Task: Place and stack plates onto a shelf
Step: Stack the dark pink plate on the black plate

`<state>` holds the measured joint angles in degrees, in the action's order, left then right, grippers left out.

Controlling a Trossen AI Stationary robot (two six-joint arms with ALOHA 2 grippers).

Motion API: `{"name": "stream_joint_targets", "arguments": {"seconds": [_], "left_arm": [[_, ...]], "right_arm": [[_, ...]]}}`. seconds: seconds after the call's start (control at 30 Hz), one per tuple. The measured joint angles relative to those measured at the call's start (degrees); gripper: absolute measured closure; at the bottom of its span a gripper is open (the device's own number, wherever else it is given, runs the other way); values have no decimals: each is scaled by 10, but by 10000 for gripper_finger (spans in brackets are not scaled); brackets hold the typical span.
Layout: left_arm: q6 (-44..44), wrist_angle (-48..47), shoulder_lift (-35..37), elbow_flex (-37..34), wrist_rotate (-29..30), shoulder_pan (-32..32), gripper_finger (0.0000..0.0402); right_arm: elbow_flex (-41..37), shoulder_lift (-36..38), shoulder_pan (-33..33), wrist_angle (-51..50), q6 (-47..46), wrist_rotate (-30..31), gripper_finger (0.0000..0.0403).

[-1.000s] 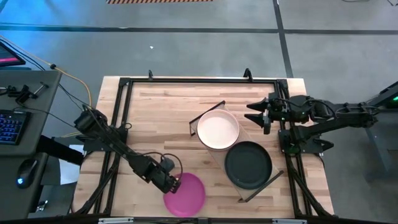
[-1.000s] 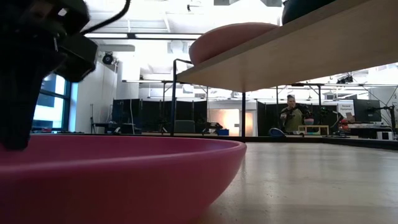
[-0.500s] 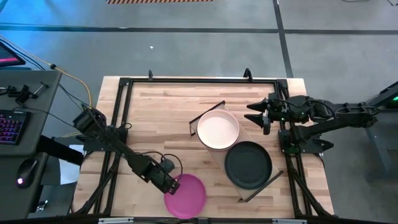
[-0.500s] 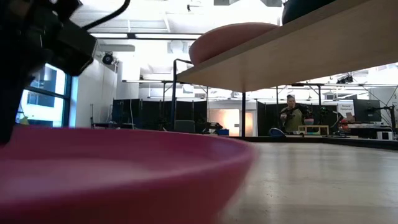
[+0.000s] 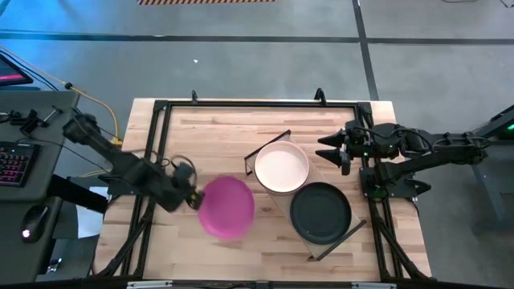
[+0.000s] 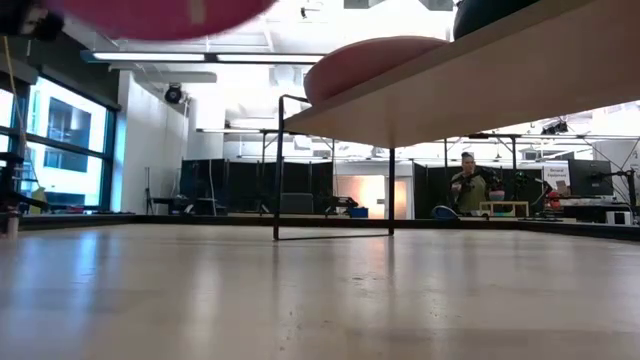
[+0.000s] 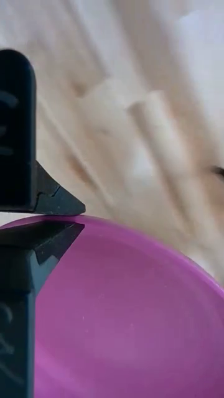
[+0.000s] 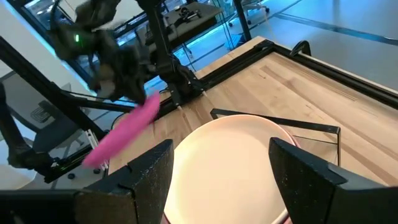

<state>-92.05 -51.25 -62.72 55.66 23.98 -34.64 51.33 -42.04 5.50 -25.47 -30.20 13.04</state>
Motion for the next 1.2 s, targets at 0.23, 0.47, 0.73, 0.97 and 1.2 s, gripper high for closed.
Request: {"name": "stream_joint_targets", "arguments": {"seconds": [0.23,0.47,0.73,0.97,1.2], "left_arm": [[56,1,71,0,84,43,400],[113,5,70,0,70,94,401],[250,247,18,1,22,176,401],[339,308,-133,106,-38,213,401],[441,306,-296,282,-60,219,401]], "right_arm": [[0,0,0,0,-2,0,158],[0,0,0,0,-20,0,158],[0,1,0,12,-28,0,158],[-1,26,0,34,-25,5,158],[-1,63,0,26,-18,35,158]]}}
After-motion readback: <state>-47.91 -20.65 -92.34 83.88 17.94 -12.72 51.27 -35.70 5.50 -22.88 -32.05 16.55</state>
